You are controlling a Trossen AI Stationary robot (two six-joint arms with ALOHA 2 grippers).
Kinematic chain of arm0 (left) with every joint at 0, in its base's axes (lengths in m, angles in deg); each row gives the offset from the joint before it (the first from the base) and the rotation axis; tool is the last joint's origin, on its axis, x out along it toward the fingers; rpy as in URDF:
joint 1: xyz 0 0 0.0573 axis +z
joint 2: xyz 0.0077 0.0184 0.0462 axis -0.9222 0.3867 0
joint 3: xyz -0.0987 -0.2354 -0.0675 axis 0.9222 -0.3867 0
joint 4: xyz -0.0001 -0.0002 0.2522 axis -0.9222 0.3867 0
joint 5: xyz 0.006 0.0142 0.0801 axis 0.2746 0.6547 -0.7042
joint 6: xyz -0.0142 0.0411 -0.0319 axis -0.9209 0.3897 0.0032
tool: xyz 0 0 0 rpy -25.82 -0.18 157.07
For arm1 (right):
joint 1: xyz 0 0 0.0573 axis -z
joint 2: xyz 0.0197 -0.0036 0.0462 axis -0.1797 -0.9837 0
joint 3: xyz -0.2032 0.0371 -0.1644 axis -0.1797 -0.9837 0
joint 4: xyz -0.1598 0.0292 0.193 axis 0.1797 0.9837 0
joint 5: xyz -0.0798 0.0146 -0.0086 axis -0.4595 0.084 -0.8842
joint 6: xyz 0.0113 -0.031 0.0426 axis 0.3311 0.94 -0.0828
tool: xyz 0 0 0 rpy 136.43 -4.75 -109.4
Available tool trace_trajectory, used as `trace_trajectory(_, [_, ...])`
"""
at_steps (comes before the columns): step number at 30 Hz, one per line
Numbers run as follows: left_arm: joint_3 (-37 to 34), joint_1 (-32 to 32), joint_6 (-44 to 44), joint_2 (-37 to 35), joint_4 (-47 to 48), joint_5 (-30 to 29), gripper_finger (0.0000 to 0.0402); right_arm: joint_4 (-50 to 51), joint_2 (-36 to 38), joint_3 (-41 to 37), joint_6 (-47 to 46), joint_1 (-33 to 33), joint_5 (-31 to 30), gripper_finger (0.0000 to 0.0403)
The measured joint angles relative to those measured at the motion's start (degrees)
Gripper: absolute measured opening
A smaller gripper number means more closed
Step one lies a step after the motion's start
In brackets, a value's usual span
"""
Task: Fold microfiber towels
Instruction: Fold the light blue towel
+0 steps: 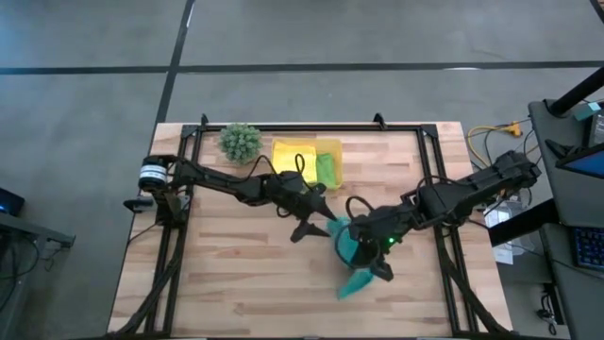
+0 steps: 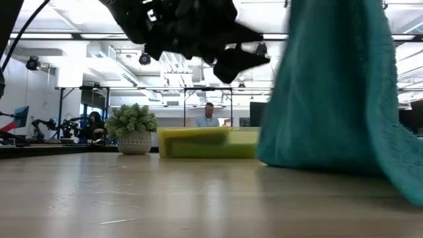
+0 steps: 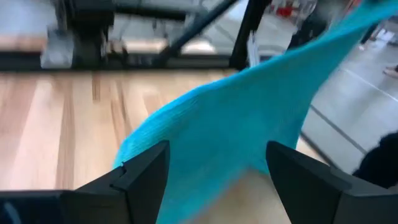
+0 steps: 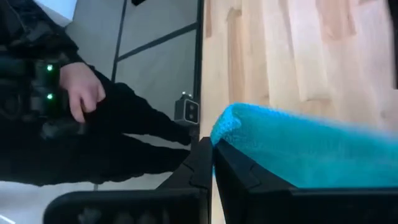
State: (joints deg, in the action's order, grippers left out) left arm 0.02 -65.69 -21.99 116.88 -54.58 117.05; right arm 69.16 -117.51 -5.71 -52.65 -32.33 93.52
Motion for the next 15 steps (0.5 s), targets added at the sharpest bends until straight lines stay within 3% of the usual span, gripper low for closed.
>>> trace_trajectory(7, [3.1, -1.4, 1.7, 0.5, -2.9, 0.8, 0.0253, 0.7, -1.6, 0.8, -2.3, -1.4, -0.2, 0.0008])
trace_trajectory(15, [8.2, -2.3, 1.4, 5.3, -2.7, 9.5, 0.0253, 0.9, -1.9, 2.4, -2.1, -1.4, -0.2, 0.0008])
